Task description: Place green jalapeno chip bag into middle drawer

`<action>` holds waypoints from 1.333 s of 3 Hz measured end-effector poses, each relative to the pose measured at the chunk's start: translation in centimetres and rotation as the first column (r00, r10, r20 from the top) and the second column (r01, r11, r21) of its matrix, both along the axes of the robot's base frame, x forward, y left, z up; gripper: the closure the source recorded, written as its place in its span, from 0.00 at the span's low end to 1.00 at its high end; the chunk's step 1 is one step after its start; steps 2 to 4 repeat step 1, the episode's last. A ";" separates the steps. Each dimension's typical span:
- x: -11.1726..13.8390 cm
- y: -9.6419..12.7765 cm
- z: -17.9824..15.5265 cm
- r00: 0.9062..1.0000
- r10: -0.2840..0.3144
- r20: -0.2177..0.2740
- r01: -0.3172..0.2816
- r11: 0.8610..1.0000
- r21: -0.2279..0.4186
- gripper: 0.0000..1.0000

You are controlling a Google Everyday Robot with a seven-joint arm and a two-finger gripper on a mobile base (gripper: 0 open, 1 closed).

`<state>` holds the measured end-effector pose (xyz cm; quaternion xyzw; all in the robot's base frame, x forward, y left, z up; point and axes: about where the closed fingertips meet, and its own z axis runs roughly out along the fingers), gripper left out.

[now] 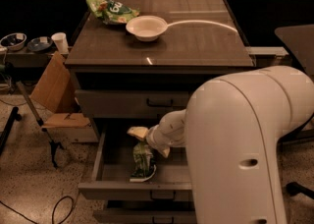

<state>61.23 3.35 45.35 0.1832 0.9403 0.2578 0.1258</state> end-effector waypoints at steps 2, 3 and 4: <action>0.0 0.0 0.0 1.000 0.000 0.000 0.000 1.000 0.000 0.00; 0.0 0.0 0.0 1.000 0.000 0.000 0.000 1.000 0.000 0.00; 0.0 0.0 0.0 1.000 0.000 0.000 0.000 1.000 0.000 0.00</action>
Offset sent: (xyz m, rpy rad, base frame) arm 0.0000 0.0000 0.0000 0.0000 0.0000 0.0000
